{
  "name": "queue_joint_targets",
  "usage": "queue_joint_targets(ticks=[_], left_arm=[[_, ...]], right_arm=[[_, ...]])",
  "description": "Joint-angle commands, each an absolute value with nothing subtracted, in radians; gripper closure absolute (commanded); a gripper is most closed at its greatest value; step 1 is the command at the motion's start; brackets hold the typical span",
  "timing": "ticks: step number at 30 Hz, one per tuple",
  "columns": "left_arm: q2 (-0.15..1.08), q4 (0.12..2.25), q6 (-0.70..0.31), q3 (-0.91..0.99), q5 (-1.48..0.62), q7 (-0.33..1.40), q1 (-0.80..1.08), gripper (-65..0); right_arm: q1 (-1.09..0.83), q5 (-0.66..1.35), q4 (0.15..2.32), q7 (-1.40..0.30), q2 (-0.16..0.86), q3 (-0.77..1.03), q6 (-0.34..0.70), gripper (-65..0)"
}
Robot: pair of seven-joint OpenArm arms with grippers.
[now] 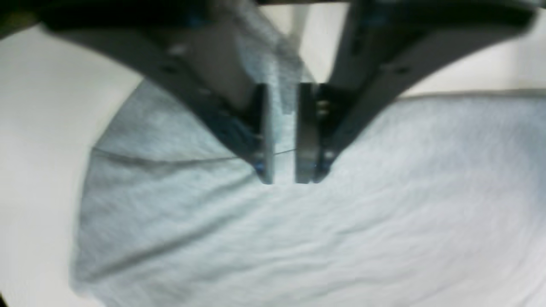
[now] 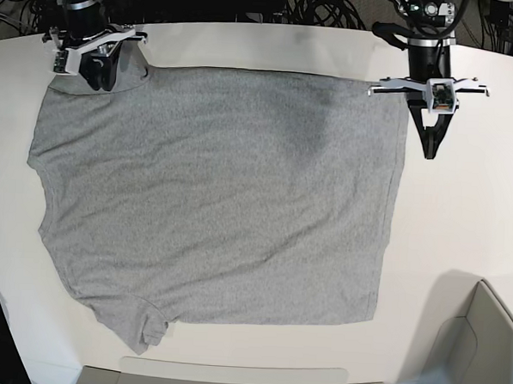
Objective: Fold the T-shirt properly
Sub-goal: 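Move both grippers down to the grey T-shirt edge nearest the arms, then close both grippers on the T-shirt edge at its two corners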
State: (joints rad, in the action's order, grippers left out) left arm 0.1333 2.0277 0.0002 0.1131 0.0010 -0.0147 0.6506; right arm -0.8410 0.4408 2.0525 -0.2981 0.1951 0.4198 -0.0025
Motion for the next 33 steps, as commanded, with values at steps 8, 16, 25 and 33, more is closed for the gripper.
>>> queue_joint_targets(ticks=[8, 16, 25, 33], left_arm=[[0.139, 2.048, 0.008, 0.113, 0.007, -0.039, 0.654, -9.5], [0.162, 2.048, 0.008, 0.113, 0.007, 0.019, 0.648, -9.5], [0.163, 2.048, 0.008, 0.085, 0.007, 0.028, 0.647, -9.5], [0.165, 2.046, 0.008, 0.085, 0.001, 0.125, 0.647, -10.0]], right_arm=[[-0.837, 0.806, 2.064, -0.565, 0.205, 0.677, 0.065, -21.2], [-0.727, 0.812, 1.867, -0.786, 0.127, 0.878, 0.260, -21.2], [-0.674, 0.808, 1.736, -0.785, 0.157, 0.880, 0.295, -21.1], [-0.624, 0.745, 1.655, -0.786, 0.163, 0.840, 0.297, -21.1]])
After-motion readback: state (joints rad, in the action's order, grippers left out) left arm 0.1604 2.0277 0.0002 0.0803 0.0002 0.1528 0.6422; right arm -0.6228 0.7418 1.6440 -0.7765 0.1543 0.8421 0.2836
